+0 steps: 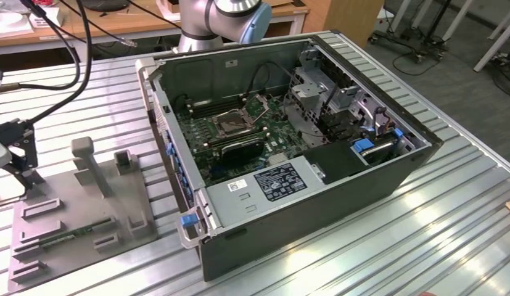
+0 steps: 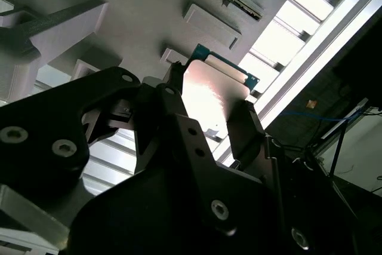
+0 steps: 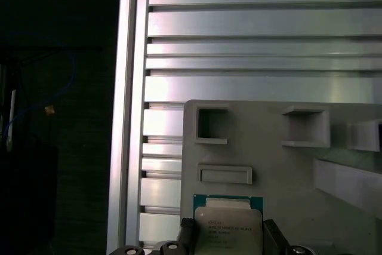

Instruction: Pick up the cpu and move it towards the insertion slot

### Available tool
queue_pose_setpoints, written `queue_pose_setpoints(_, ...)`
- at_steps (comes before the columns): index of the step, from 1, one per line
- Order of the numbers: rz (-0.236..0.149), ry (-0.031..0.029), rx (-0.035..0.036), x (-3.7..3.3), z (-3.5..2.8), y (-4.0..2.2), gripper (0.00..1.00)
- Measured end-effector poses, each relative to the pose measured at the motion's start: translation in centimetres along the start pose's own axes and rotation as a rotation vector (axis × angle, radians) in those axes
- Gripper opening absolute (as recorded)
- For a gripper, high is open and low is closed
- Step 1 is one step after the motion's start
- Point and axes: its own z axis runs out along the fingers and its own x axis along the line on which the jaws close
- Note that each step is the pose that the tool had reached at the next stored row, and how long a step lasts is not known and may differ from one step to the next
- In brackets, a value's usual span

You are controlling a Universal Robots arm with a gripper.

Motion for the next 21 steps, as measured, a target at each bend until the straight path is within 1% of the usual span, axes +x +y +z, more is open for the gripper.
queue_pose_setpoints(21, 0.0, 0.0003, 0.0002, 0.0, -0.47, 0.01, 0.54)
